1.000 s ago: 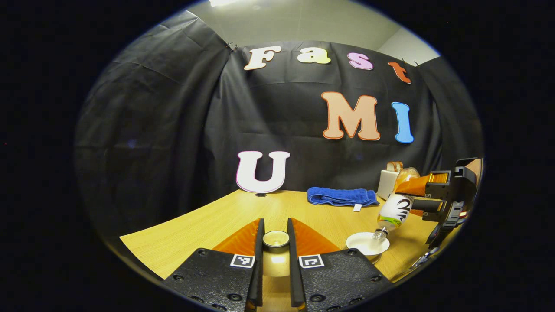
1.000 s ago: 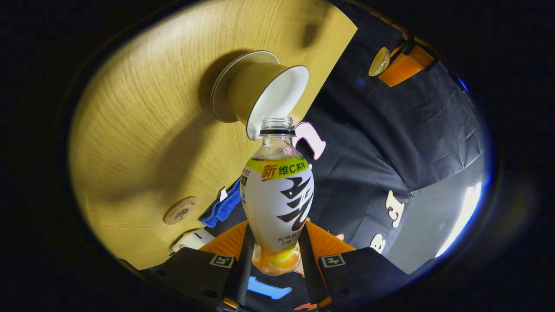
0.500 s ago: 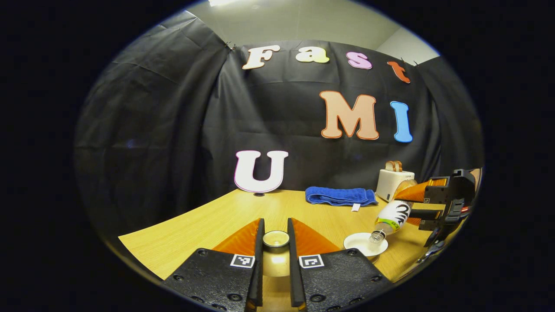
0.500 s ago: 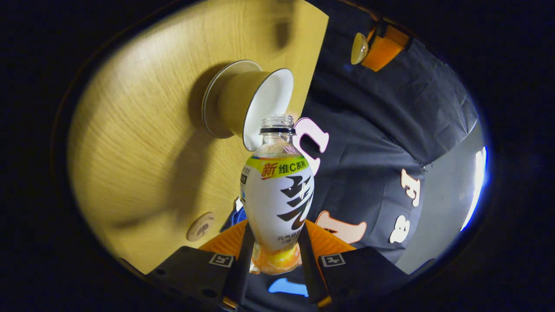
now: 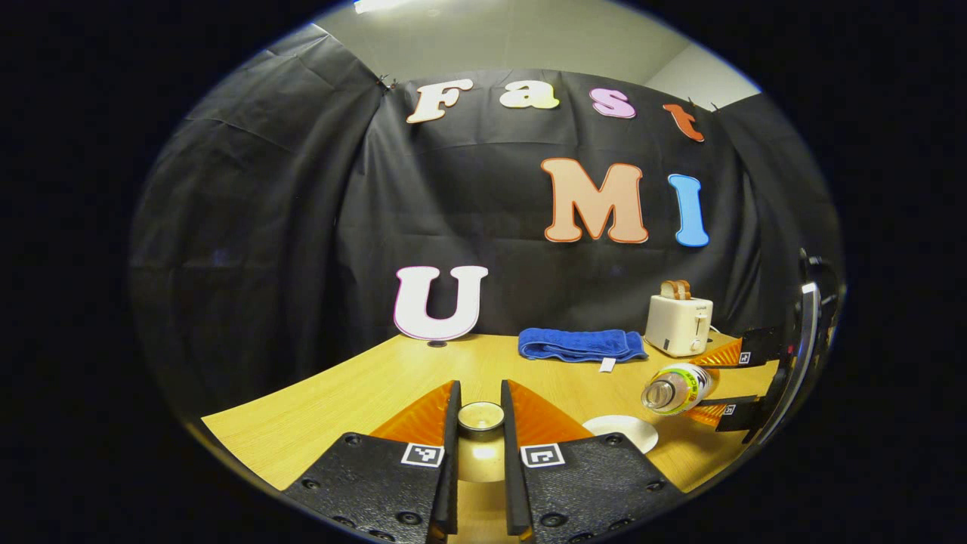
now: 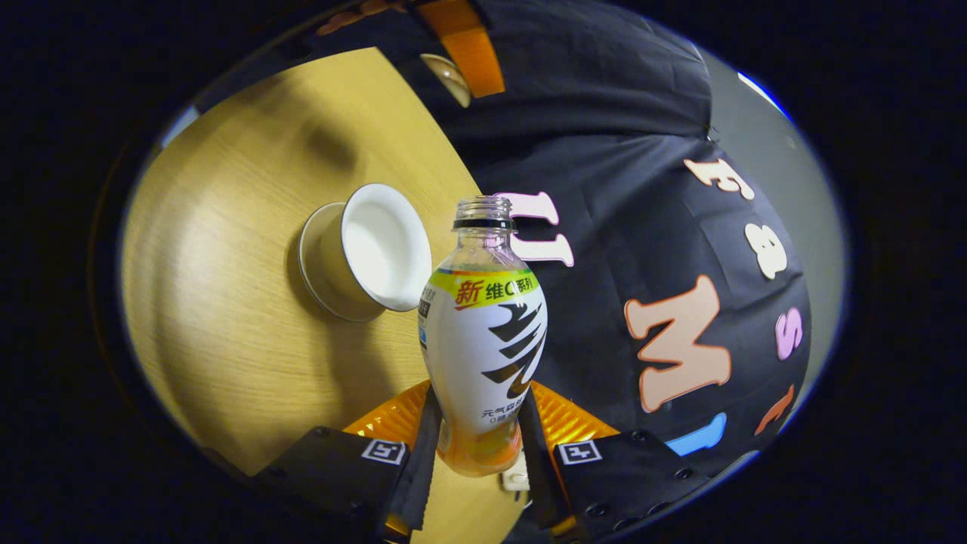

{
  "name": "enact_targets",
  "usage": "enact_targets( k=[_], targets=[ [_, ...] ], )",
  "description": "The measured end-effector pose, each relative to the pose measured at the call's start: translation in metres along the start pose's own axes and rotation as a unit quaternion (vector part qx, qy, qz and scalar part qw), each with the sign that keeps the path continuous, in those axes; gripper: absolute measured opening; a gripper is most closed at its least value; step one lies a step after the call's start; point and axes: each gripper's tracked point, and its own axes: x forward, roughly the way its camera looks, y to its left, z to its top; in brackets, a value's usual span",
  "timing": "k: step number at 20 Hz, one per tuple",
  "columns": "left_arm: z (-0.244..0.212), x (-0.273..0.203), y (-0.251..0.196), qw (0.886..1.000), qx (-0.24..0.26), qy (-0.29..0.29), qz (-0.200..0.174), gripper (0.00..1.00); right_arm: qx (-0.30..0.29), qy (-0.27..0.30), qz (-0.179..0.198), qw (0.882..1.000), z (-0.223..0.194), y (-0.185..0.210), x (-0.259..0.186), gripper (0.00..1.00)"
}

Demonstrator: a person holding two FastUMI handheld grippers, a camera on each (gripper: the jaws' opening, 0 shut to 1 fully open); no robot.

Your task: Open the teacup lid with one hand, grasp the water bottle and pour water into the teacup with the other hand; after pouring, place the water bottle on the coaster and then close the teacup lid.

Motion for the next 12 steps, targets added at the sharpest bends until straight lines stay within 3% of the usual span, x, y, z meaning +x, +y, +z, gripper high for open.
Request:
enact_targets(
  k=[3, 7, 10, 11, 12],
  targets=[
    [0.001, 0.002, -0.008, 1.000, 0.007, 0.000, -0.005, 0.22, 0.110, 0.006, 0.024, 0.994, -0.008, 0.007, -0.002, 0.55],
    [0.002, 0.005, -0.020, 1.000, 0.006, 0.002, -0.016, 0.22, 0.223, 0.003, 0.014, 0.975, -0.011, -0.012, 0.000, 0.58],
    [0.003, 0.006, -0.029, 1.000, 0.009, 0.003, -0.025, 0.22, 0.303, -0.004, 0.014, 0.953, -0.015, -0.022, 0.004, 0.56],
    [0.003, 0.006, -0.032, 1.000, 0.009, 0.003, -0.028, 0.22, 0.331, -0.005, 0.010, 0.944, -0.018, -0.027, 0.007, 0.60],
    [0.004, 0.007, -0.034, 0.999, 0.010, 0.003, -0.031, 0.22, 0.359, -0.008, 0.004, 0.933, -0.017, -0.039, 0.009, 0.57]
  ],
)
